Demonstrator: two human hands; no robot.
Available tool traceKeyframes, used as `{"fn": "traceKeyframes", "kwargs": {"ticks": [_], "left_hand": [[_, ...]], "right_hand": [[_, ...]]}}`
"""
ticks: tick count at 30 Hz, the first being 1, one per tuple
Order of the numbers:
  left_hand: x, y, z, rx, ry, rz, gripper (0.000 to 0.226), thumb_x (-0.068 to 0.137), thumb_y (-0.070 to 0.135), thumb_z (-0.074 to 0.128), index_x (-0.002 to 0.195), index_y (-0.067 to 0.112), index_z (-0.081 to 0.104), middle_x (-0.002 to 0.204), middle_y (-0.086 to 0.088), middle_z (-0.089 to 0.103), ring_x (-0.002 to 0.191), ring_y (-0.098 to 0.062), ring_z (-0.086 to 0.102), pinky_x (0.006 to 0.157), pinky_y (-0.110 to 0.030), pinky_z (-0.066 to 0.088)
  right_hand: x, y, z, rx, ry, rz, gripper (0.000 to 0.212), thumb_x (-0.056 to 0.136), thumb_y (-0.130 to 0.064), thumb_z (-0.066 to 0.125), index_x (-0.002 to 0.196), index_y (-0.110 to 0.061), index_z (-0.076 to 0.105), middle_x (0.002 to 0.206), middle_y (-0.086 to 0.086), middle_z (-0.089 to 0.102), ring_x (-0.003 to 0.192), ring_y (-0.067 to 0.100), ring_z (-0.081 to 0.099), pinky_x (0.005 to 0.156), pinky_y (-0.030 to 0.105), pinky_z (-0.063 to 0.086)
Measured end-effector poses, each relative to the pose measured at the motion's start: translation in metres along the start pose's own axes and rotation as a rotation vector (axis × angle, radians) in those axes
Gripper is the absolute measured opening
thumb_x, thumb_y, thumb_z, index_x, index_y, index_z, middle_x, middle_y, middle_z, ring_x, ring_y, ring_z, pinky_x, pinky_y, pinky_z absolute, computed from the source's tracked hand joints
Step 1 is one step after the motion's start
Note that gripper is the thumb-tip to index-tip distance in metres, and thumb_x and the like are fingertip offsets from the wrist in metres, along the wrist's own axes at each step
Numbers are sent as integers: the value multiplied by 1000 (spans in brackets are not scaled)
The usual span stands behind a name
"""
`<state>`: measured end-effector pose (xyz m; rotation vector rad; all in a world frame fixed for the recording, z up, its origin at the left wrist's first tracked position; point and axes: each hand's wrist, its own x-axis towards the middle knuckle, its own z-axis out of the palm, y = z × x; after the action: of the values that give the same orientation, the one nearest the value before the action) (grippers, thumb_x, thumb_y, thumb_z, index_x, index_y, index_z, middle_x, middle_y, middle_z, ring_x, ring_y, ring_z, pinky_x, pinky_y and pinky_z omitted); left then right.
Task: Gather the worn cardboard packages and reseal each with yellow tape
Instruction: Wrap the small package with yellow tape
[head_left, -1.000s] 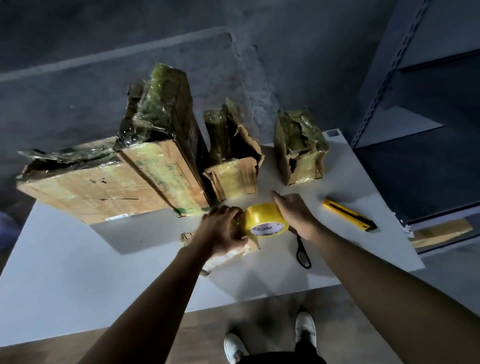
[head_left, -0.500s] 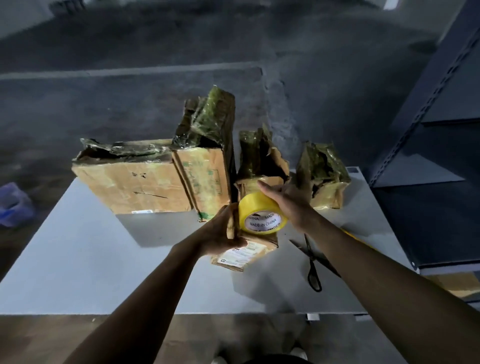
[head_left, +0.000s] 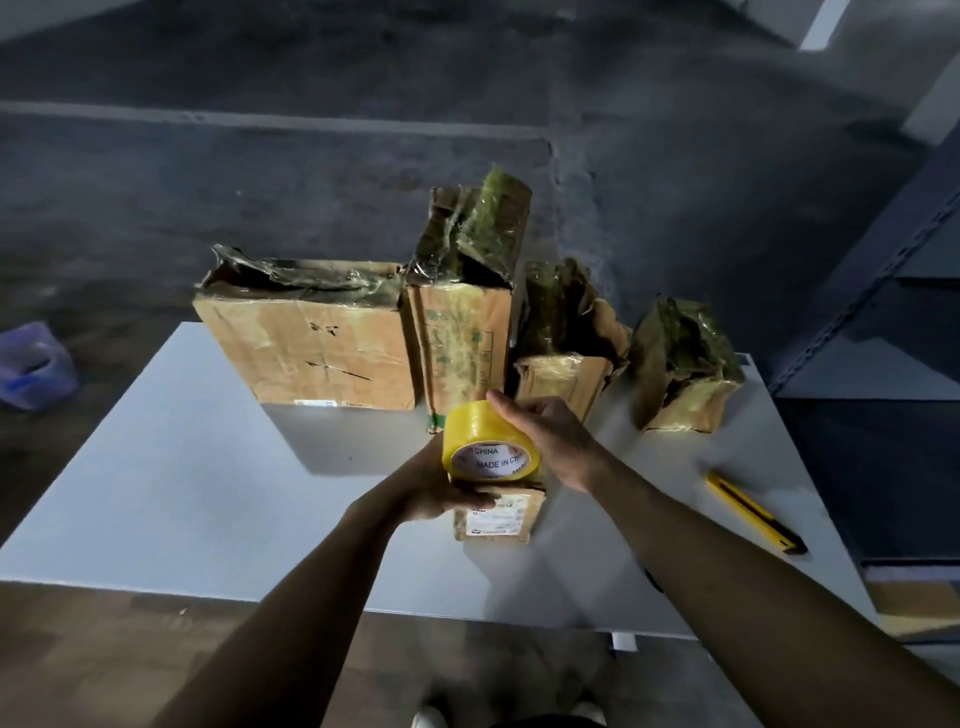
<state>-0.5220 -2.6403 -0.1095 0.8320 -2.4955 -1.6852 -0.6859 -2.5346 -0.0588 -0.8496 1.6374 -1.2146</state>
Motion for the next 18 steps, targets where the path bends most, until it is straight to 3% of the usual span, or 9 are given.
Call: {"fn": "traceKeyframes", "kwargs": {"ticks": [3, 7, 9, 13, 16, 18], "left_hand": [[-6, -6, -2, -29, -20, -11, 77, 73, 13, 87, 137, 24, 45, 121, 15, 63, 110, 4, 58, 88, -12, 50], [-11, -13, -4, -18, -6, -24, 81, 74, 21, 86, 137, 27, 36, 128, 7, 57, 117, -10, 57, 88, -25, 53], [-13, -13, -5, 39, 4, -71, 77, 75, 26, 86, 133, 25, 35, 127, 5, 55, 113, -15, 56, 80, -27, 53], [-8, -12, -3, 84, -12, -84, 78, 74, 26, 86, 133, 25, 34, 128, 2, 55, 111, -16, 57, 81, -31, 55], [-8, -8, -4, 118, -15, -96, 80, 74, 28, 86, 134, 25, 33, 128, 0, 55, 110, -17, 57, 74, -25, 52], [-7, -5, -7, 145, -70, -135, 82, 73, 36, 86, 135, 27, 31, 128, 3, 54, 112, -17, 56, 78, -28, 51]], "right_hand": [[-1, -8, 15, -78, -11, -52, 66, 73, -70, 70, 59, -9, 48, 63, 11, 40, 59, 24, 43, 65, 34, 37], [-4, -21, 4, -244, 102, -132, 64, 86, -49, 71, 45, -20, 33, 47, 3, 29, 49, 21, 27, 56, 30, 27], [-8, -25, -8, -318, 121, -148, 64, 86, -51, 70, 45, -17, 36, 45, 0, 28, 48, 20, 29, 55, 30, 27], [-12, -31, -25, -447, 189, -175, 58, 88, -50, 69, 53, -7, 52, 45, -1, 31, 48, 18, 34, 49, 25, 27], [-15, -33, -28, -530, 183, -175, 58, 89, -51, 67, 52, -13, 46, 46, -3, 31, 49, 16, 36, 49, 26, 28], [-17, -33, -27, -529, 166, -162, 57, 89, -51, 67, 52, -16, 42, 47, -3, 31, 47, 15, 35, 52, 28, 28]]}}
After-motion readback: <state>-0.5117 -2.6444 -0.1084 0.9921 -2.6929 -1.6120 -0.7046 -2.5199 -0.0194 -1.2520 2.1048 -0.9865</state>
